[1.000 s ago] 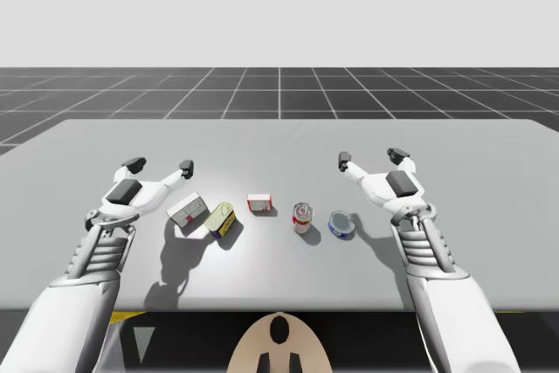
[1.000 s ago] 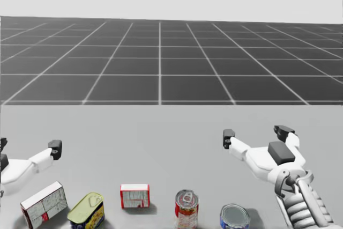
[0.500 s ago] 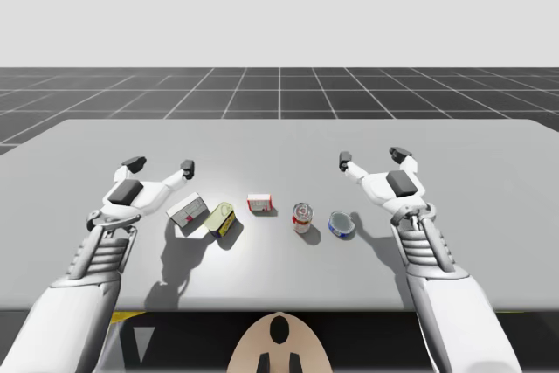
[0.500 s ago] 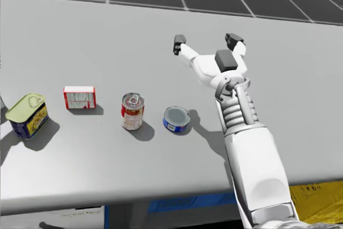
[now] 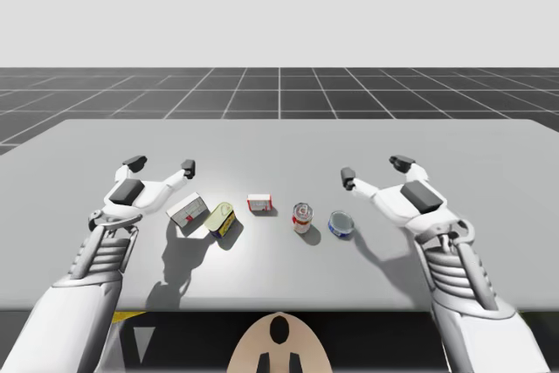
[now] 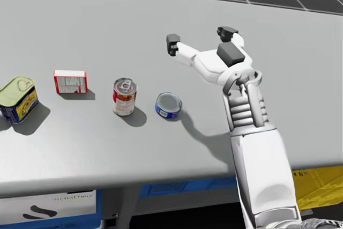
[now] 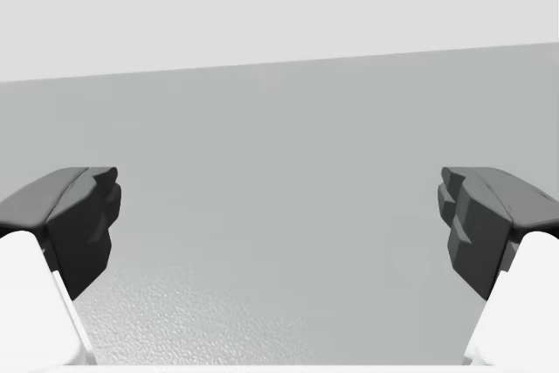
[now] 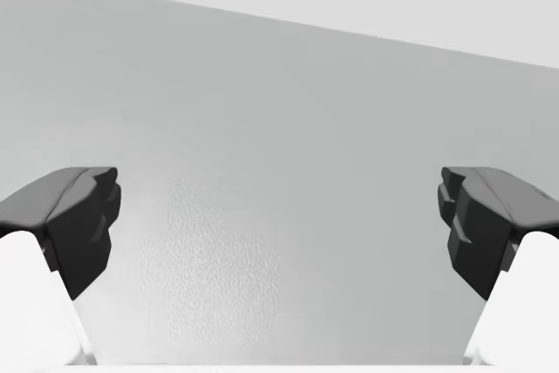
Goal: Grasp the tuna can and hold it up.
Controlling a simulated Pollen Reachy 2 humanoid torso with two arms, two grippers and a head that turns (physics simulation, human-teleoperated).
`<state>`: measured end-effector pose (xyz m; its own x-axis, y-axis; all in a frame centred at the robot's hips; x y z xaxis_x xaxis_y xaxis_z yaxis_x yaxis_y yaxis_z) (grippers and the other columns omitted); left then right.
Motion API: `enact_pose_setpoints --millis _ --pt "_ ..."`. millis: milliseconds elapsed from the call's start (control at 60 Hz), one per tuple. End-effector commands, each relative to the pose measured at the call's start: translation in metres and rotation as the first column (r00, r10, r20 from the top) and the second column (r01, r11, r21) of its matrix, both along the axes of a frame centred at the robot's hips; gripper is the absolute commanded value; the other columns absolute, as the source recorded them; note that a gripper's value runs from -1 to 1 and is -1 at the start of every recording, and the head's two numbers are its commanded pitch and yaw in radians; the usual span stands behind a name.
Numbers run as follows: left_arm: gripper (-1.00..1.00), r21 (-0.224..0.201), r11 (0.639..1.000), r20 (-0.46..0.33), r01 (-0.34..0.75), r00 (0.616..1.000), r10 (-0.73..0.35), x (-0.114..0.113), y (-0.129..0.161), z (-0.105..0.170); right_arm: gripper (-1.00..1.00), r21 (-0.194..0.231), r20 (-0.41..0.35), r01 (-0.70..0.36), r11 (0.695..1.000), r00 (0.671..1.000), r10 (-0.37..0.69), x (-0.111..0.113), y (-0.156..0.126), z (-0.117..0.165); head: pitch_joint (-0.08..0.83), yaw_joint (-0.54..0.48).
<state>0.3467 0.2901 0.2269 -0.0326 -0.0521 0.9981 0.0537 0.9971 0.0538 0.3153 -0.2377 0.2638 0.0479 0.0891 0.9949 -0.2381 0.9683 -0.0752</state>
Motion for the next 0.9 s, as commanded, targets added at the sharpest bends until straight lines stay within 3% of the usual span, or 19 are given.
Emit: enact_pose_setpoints --millis 17,167,217,283,350,400,467,500,617,900 --pt "-1.0 0.002 1.0 -0.001 0.0 1.0 0.0 0.0 0.0 0.0 -1.0 -0.052 -0.087 -0.089 0.995 0.993 0.085 -0.035 -0.012 -0.011 0.709 -0.28" --pt "-1.0 0.001 1.0 -0.002 0.0 1.0 0.0 0.0 0.0 -0.001 -1.0 -0.032 -0.138 -0.163 0.986 0.978 0.158 -0.063 -0.018 -0.028 0.704 -0.28" --pt "-1.0 0.001 1.0 -0.003 0.0 1.0 0.0 -0.001 -0.001 -0.001 -1.0 0.016 -0.146 -0.18 0.984 0.973 0.18 -0.07 -0.017 -0.036 0.704 -0.28" --pt "-1.0 0.001 1.0 -0.003 0.0 1.0 0.0 -0.001 -0.001 -0.001 -1.0 -0.007 -0.128 -0.187 0.982 0.974 0.185 -0.075 -0.017 -0.048 0.703 -0.28" --pt "-1.0 0.001 1.0 -0.003 0.001 1.0 -0.001 -0.001 -0.001 -0.001 -1.0 0.0 -0.143 -0.204 0.979 0.969 0.202 -0.079 -0.016 -0.06 0.702 -0.28" --pt "-1.0 0.001 1.0 -0.003 0.0 1.0 0.0 -0.002 -0.001 -0.001 -1.0 -0.015 -0.142 -0.208 0.978 0.969 0.204 -0.079 -0.015 -0.07 0.7 -0.28" --pt "-1.0 0.0 1.0 -0.002 0.0 1.0 0.0 -0.002 -0.001 0.0 -1.0 0.011 -0.164 -0.204 0.979 0.965 0.203 -0.078 -0.013 -0.08 0.699 -0.28" --pt "-1.0 0.0 1.0 -0.001 0.0 1.0 0.0 -0.002 -0.002 0.0 -1.0 -0.005 -0.154 -0.204 0.979 0.967 0.201 -0.075 -0.012 -0.087 0.698 -0.28" --pt "-1.0 0.002 1.0 -0.002 -0.001 1.0 0.001 -0.002 -0.002 0.0 -1.0 0.008 -0.169 -0.205 0.979 0.964 0.204 -0.068 -0.009 -0.102 0.701 -0.28" --pt "-1.0 0.001 1.0 0.004 -0.005 1.0 0.005 -0.003 -0.001 0.001 -1.0 0.01 -0.186 -0.214 0.977 0.959 0.212 -0.047 0.005 -0.122 0.702 -0.27"
